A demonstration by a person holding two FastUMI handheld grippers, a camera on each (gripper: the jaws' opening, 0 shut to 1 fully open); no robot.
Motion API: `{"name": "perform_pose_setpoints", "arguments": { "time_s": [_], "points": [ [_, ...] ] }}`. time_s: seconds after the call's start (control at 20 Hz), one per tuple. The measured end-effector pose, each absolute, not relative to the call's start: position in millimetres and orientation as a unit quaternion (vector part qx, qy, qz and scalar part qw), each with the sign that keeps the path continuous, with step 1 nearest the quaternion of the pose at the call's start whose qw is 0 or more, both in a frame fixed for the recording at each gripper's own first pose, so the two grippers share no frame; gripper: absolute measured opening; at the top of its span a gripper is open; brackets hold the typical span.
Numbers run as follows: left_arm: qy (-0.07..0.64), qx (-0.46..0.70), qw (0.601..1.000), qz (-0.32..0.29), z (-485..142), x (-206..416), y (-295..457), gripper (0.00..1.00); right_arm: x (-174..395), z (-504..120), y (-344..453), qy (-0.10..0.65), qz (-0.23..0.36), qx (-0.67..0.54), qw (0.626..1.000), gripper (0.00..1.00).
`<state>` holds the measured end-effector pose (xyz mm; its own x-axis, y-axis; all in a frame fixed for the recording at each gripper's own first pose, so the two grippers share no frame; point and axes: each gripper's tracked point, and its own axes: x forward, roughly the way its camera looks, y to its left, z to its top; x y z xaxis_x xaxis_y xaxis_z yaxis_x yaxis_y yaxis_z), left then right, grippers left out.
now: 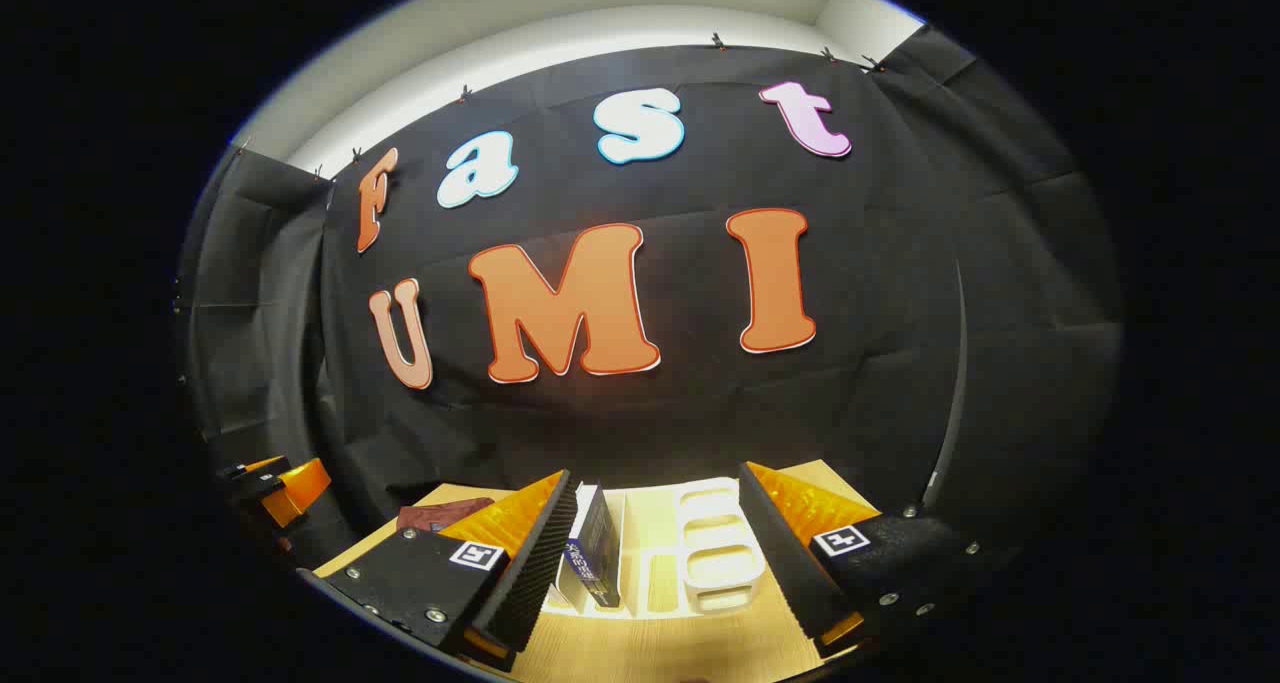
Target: Open the schoolbag, grab two books from the bookshelf and put them into the schoolbag.
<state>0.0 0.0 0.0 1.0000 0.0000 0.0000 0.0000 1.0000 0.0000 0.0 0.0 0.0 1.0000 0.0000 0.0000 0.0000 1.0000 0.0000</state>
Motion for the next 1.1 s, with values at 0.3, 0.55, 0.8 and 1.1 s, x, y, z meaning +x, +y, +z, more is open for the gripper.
{"name": "perform_pose_setpoints", "arguments": {
  "time_s": [0.3, 0.55, 0.8, 1.1],
  "points": [
    [-0.003, -0.021, 1.000, 0.012, 1, 2, 3, 0.95, 7, -8, -3, 0.011, 0.009, 0.004, 1.000, 1.00],
    [0.002, -0.027, 1.000, -0.003, 5, 24, 25, 0.95, 14, -10, 7, 0.010, -0.020, 0.006, 1.000, 0.97],
    [-0.012, -0.013, 1.000, -0.008, 15, 49, 61, 0.94, 17, -21, 31, 0.013, -0.046, 0.014, 0.999, 0.96],
    [-0.010, 0.008, 1.000, -0.026, 12, 70, 74, 0.94, 15, -30, 48, 0.024, -0.069, 0.015, 0.997, 1.00]
  ]
}}
